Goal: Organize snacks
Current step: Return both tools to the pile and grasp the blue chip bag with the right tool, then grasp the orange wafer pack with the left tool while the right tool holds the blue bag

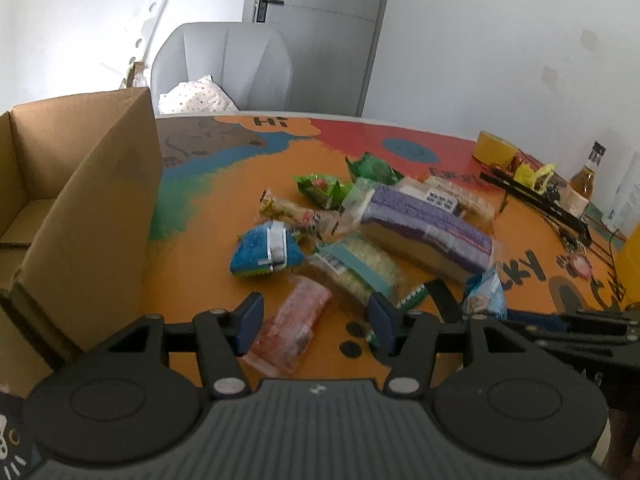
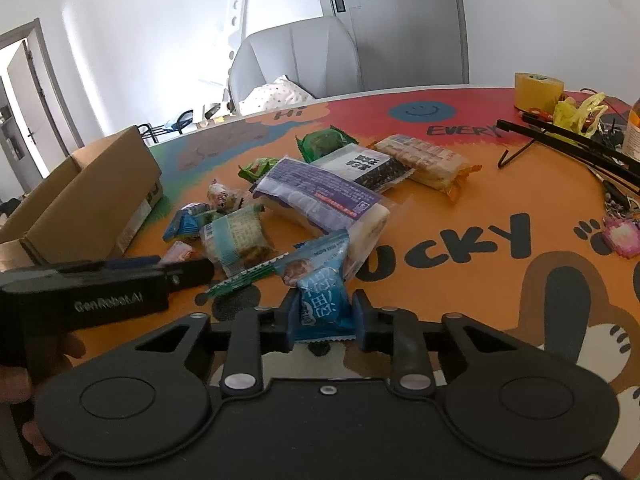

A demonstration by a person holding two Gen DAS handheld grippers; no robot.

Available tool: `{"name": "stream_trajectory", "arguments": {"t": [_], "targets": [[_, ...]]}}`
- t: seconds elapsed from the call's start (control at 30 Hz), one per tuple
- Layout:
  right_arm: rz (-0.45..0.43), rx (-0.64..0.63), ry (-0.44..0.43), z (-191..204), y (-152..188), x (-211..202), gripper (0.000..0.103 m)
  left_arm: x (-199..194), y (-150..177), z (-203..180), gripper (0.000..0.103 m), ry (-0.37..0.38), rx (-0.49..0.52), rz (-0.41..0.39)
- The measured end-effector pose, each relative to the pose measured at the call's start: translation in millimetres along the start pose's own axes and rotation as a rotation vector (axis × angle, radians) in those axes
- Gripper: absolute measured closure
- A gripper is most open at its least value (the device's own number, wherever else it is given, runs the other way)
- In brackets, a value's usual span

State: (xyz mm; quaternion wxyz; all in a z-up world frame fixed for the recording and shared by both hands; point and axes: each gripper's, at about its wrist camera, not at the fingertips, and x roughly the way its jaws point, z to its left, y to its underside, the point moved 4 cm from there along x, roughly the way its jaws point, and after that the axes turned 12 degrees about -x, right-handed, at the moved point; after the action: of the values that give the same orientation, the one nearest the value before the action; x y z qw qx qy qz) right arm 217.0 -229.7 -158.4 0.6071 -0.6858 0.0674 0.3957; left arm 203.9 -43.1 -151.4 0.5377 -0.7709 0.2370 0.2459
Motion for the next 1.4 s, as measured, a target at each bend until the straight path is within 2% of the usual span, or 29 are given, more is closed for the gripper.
{"name": "stream_trajectory", "arguments": {"t": [0.1,0.3,0.37,0.43,0.47,0.53,0.6,0.67,0.73,0.97,1.0,1.03,1.07,1.17,1.27,1.3,1.33,1.4], "targets": [[-0.001,-0.002,-0.002,1,2,-3,0.079,-1,5,1,0.046,0.004,0.002,0.022],[0.004,0.004,0.003,0,6,-11,0.080,-7,13,-2,0.045,-0.006,0.033,0.016],[0.006,0.011,0.005,-1,8,-13,0.080,-9,15,-2,0.050,-0.022,0.042,0.010],[0.008,0.014,-0.001,-1,10,-15,0.080,-10,16,-4,0.064,-0.032,0.054,0.007],[0.011,0.017,-0.002,-1,11,-15,0.079,-11,16,-3,0.068,-0.032,0.051,0.009],[0.011,0.020,-0.005,0,10,-15,0.072,-12,15,-2,0.073,-0.022,0.037,0.015],[0.008,0.015,0.000,1,9,-14,0.071,-14,15,-3,0.075,-0.020,0.034,0.015],[0.006,0.006,0.001,3,7,-13,0.066,-16,16,-3,0.076,-0.019,0.034,0.014],[0.002,0.004,0.015,4,6,-11,0.053,-19,16,-2,0.077,-0.014,0.028,0.016],[-0.001,0.019,0.025,0,4,-2,0.053,-25,12,0,0.077,-0.012,0.015,0.014],[0.000,0.013,0.029,1,4,-2,0.055,-26,12,0,0.077,-0.005,0.017,0.021],[0.001,0.008,0.030,1,4,-2,0.064,-28,13,0,0.077,0.003,0.017,0.032],[0.002,0.006,0.030,1,4,-1,0.068,-28,14,0,0.076,0.015,0.014,0.046],[0.000,0.011,0.024,-1,4,-2,0.072,-29,18,0,0.073,0.014,0.010,0.066],[-0.001,0.017,0.017,-1,4,-4,0.073,-28,19,-2,0.063,-0.004,0.027,0.057],[-0.003,0.016,0.018,-2,3,-5,0.073,-27,18,-2,0.053,-0.014,0.026,0.056],[-0.006,0.014,0.020,-2,3,-6,0.073,-26,18,-2,0.049,-0.019,0.025,0.050],[-0.009,0.015,0.023,-3,2,-9,0.073,-24,16,-3,0.048,-0.018,0.019,0.038]]}}
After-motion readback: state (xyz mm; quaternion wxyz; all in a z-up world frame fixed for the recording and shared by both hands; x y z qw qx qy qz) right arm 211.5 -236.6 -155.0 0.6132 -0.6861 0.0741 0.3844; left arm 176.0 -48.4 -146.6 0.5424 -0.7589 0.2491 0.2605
